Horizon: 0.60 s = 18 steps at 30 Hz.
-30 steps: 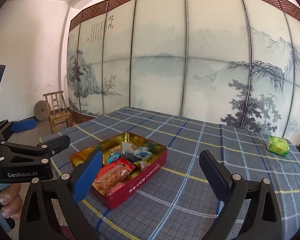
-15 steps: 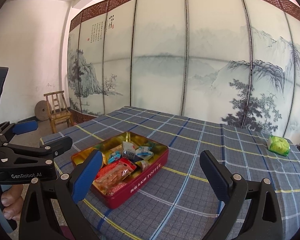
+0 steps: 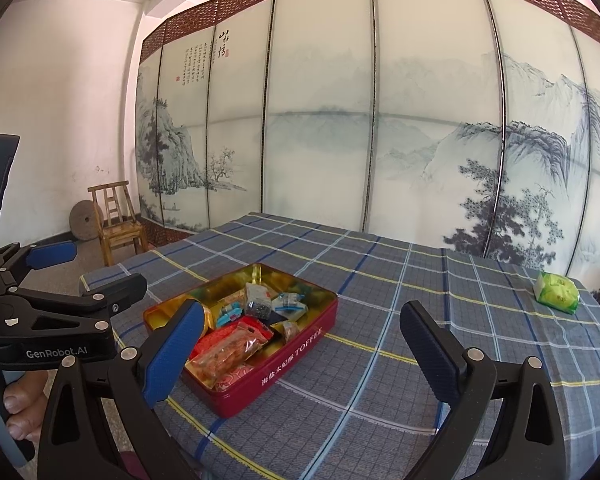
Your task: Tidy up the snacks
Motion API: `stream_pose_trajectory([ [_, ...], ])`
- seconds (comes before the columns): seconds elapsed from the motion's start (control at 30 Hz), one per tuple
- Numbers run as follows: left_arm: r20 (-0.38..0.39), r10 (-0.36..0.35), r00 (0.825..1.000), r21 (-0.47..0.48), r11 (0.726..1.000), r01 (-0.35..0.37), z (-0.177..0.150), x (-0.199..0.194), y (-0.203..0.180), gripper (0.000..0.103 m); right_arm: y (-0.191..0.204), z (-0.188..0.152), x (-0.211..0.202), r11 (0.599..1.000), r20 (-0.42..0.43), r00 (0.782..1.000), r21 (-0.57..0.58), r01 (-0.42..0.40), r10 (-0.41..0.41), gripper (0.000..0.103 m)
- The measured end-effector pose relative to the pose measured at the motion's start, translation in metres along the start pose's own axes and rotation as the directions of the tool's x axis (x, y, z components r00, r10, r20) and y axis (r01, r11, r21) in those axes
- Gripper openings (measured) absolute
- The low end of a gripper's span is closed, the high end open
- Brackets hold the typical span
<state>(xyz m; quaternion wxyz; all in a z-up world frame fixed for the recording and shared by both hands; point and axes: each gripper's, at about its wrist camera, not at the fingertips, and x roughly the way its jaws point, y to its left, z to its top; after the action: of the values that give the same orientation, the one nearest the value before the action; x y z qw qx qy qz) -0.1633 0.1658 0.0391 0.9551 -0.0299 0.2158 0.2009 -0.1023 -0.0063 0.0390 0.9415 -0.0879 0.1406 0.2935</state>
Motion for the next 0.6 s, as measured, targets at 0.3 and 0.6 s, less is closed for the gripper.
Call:
stream_pose_trajectory([
  [0.3, -0.005, 0.002, 1.000, -0.003, 1.000, -0.002, -0.0014, 0.0006, 0.0010, 0.103, 0.0000, 0.0000, 0.0006, 1.000, -0.004, 1.000, -0.002, -0.002, 0.002, 0.099],
  [0.6, -0.006, 0.004, 1.000, -0.003, 1.000, -0.004, -0.0015, 0.0010, 0.0010, 0.103, 0.0015, -0.0009, 0.0002, 1.000, -0.004, 1.000, -0.002, -0.003, 0.003, 0.099],
])
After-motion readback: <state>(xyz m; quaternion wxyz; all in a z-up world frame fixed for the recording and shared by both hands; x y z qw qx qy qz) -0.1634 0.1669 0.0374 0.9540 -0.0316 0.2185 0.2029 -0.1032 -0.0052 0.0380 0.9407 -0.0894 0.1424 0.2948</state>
